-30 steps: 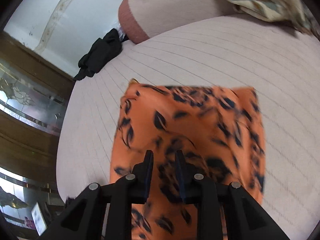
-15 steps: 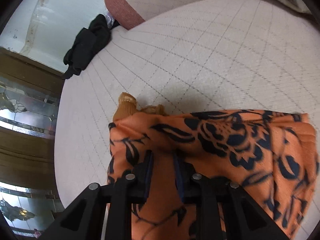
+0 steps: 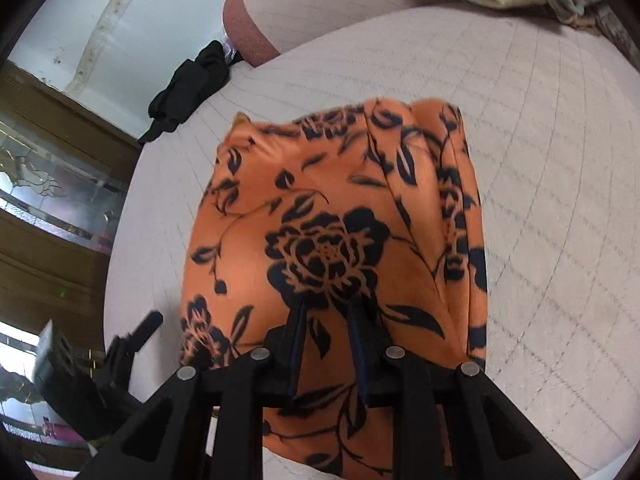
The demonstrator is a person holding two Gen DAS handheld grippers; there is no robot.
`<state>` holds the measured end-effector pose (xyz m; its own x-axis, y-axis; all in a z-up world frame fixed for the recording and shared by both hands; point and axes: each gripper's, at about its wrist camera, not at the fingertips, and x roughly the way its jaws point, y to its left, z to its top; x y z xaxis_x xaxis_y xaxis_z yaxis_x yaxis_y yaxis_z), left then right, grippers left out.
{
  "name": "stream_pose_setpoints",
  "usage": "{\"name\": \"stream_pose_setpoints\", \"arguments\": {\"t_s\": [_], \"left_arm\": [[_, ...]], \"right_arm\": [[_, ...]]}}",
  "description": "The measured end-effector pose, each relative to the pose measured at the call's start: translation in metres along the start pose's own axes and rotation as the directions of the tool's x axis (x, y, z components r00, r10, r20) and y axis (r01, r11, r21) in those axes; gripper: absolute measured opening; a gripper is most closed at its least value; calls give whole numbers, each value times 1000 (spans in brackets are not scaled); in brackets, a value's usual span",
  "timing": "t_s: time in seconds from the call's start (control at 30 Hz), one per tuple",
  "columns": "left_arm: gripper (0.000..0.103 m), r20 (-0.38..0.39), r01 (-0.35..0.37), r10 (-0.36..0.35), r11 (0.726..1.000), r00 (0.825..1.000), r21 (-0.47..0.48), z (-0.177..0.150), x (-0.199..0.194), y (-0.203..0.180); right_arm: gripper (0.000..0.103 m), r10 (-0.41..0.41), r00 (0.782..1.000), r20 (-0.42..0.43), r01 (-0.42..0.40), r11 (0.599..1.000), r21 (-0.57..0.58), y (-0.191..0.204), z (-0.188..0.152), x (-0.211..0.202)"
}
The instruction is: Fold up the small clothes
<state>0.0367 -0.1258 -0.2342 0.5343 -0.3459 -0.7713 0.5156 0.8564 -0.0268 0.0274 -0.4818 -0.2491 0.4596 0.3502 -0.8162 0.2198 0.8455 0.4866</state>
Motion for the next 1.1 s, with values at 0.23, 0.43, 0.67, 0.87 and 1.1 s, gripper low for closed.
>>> {"name": "stream_pose_setpoints", "arguments": {"t_s": [0.23, 0.43, 0.67, 0.87, 1.1], "left_arm": [[100, 82, 144, -132, 977, 988, -157, 14, -10, 34], [100, -26, 250, -267, 931, 963, -267, 22, 28, 46], [100, -45, 230, -244, 950, 969, -213, 24, 33, 26], [100, -70, 194, -203, 974, 977, -117, 25, 37, 7], [100, -86, 201, -209, 975, 974, -98, 27, 41, 1]], "right_arm": [[81, 47, 964, 260, -72, 994, 85, -39, -5, -70], [81, 102, 975, 197, -158, 944, 290, -113, -1, -66], [81, 189, 976, 112, -215, 922, 322, -132, 4, -45], [81, 232, 971, 50, -236, 925, 296, -123, 6, -21], [81, 291, 956, 45, -292, 916, 274, -118, 8, 0]]}}
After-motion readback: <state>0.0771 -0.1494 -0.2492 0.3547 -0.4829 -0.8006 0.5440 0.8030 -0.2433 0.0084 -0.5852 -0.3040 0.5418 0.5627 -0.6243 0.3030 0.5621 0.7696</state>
